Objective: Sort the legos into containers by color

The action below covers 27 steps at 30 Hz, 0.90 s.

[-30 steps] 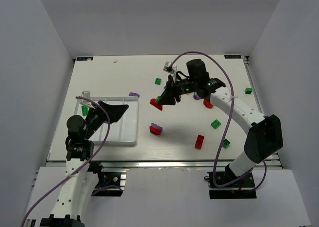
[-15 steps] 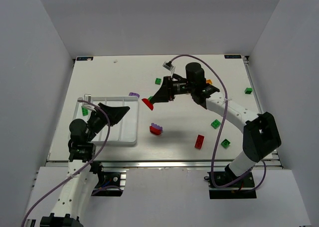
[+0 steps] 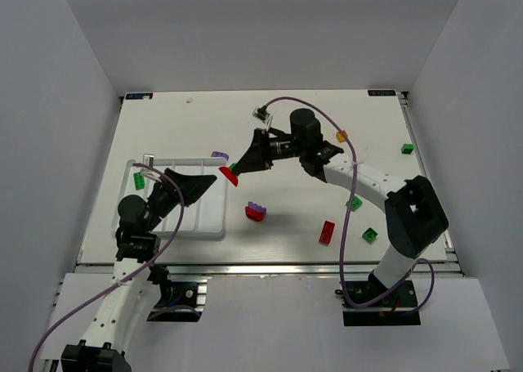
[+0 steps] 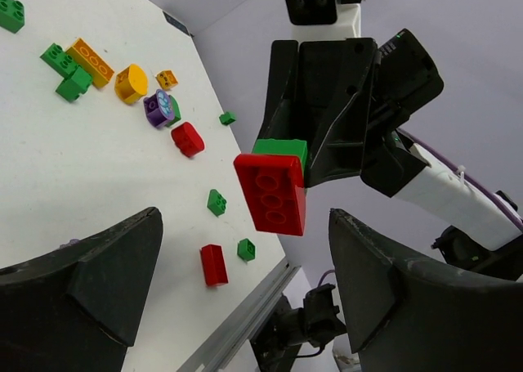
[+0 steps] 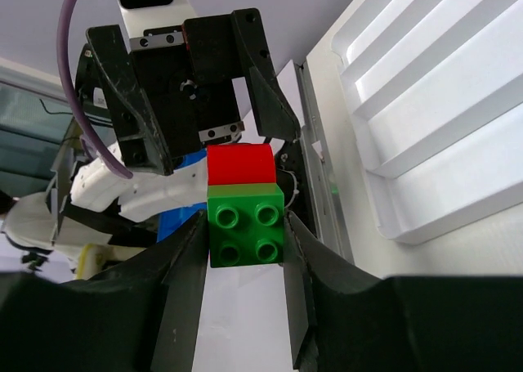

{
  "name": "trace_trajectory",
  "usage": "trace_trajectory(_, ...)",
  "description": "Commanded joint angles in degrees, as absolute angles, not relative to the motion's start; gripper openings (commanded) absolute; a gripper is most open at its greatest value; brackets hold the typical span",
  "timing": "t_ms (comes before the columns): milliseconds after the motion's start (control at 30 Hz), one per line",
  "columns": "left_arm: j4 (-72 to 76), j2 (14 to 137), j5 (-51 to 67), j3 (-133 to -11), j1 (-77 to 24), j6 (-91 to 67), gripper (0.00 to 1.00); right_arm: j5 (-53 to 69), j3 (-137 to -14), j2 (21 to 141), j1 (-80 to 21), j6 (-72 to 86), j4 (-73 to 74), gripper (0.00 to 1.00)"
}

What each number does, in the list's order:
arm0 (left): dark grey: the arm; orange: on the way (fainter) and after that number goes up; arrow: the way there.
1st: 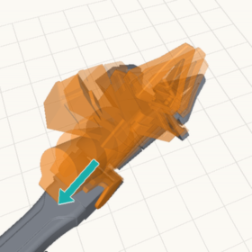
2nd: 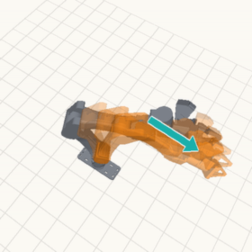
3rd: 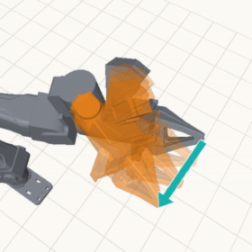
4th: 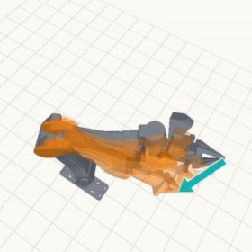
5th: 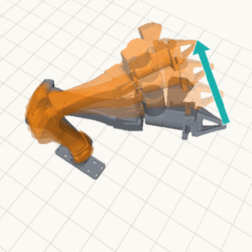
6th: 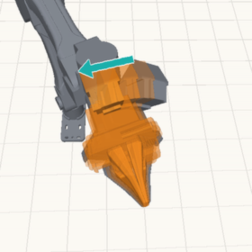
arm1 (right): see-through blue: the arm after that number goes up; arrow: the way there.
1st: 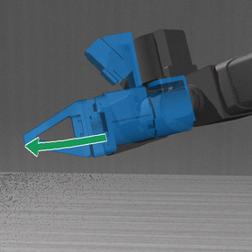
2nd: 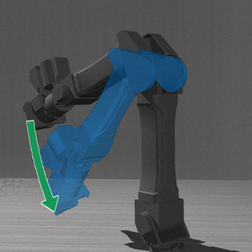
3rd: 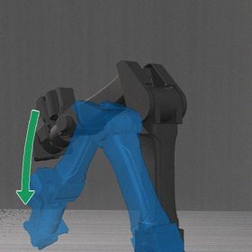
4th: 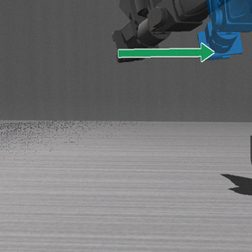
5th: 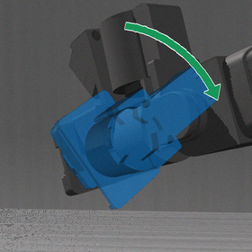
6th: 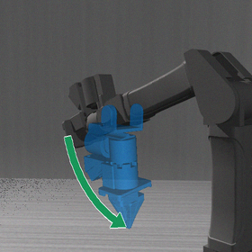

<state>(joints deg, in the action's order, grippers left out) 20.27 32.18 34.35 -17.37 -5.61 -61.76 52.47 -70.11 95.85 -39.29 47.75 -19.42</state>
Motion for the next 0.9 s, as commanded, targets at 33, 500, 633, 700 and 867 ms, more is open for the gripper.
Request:
trace_trajectory(33, 23.99, 33.22, 34.10, -16.17, -6.68, -62.40, 0.90, 52.82, -72.95, 97.29, -40.87, 53.25, -25.13, 0.00)
trace_trajectory(500, 32.52, 35.68, 33.05, -13.80, -9.23, -66.00, 0.77, 53.17, -73.12, 99.58, -43.68, 56.25, -28.30, 0.00)
trace_trajectory(633, 34.01, 35.77, 33.31, -13.54, -9.49, -66.80, 0.66, 53.09, -73.21, 99.84, -44.03, 56.34, -28.48, 0.00)
trace_trajectory(700, 34.45, 35.68, 33.75, -13.36, -9.49, -67.06, 0.54, 53.00, -73.30, 99.84, -44.03, 56.34, -28.65, 0.00)
trace_trajectory(867, 35.68, 34.98, 34.10, -12.66, -9.58, -68.03, 0.26, 53.17, -73.13, 99.93, -44.03, 56.25, -28.91, 0.00)
